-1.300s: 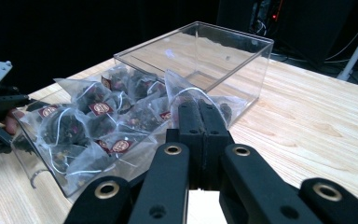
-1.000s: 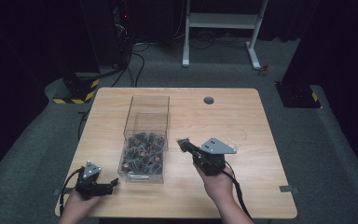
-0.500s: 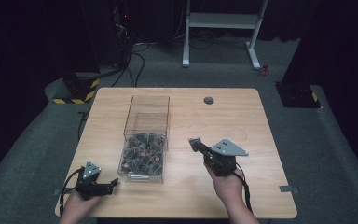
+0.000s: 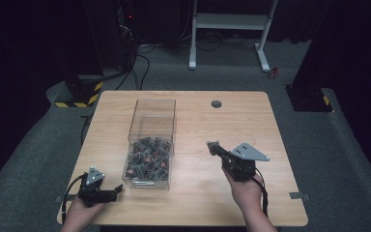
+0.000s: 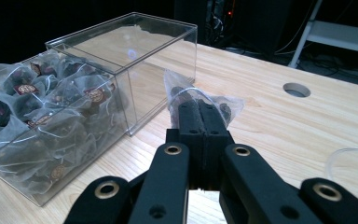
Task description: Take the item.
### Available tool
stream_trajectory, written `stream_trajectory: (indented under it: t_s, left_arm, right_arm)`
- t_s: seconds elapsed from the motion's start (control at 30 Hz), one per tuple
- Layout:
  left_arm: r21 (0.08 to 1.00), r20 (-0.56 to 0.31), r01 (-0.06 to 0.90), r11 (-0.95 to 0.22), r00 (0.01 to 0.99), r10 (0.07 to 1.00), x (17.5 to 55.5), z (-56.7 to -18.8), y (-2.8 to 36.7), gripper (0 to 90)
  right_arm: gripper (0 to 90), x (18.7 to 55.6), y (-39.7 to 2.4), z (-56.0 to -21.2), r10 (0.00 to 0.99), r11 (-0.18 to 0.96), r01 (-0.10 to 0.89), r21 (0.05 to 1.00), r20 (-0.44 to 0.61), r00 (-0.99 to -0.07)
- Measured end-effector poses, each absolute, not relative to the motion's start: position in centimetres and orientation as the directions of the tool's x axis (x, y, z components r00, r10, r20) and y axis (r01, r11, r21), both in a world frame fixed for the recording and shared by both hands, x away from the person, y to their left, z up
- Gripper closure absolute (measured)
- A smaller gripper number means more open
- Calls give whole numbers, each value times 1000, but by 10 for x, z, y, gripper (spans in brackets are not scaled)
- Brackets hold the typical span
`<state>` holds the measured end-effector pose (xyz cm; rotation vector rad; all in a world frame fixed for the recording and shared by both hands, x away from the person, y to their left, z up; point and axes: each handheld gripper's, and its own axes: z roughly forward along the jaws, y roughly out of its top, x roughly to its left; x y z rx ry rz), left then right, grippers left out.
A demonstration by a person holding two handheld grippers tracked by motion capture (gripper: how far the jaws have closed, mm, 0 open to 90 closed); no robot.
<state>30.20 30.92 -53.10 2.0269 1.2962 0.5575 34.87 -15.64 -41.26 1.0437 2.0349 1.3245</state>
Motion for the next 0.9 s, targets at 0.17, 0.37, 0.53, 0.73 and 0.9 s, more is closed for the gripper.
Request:
stream_trajectory:
  t_s: [0.17, 0.37, 0.53, 0.73, 0.9]
  left_arm:
    - [722, 4, 627, -293, 420, 907, 303, -531, 309, 64]
    - [721, 3, 628, -294, 421, 907, 303, -531, 309, 63]
    - [721, 3, 628, -293, 421, 907, 303, -531, 309, 63]
    - [721, 2, 628, -293, 421, 907, 303, -531, 309, 63]
    - [721, 2, 628, -293, 421, 907, 303, -531, 309, 64]
  right_arm:
    - [900, 352, -165, -410, 815, 237, 338, 911, 3, -580]
    - [900, 355, -175, -412, 828, 232, 345, 910, 2, -561]
    - [900, 357, -184, -412, 840, 226, 345, 911, -3, -542]
    - [900, 360, -192, -413, 854, 222, 354, 908, -6, -521]
    - [900, 364, -197, -413, 863, 224, 358, 906, -14, -504]
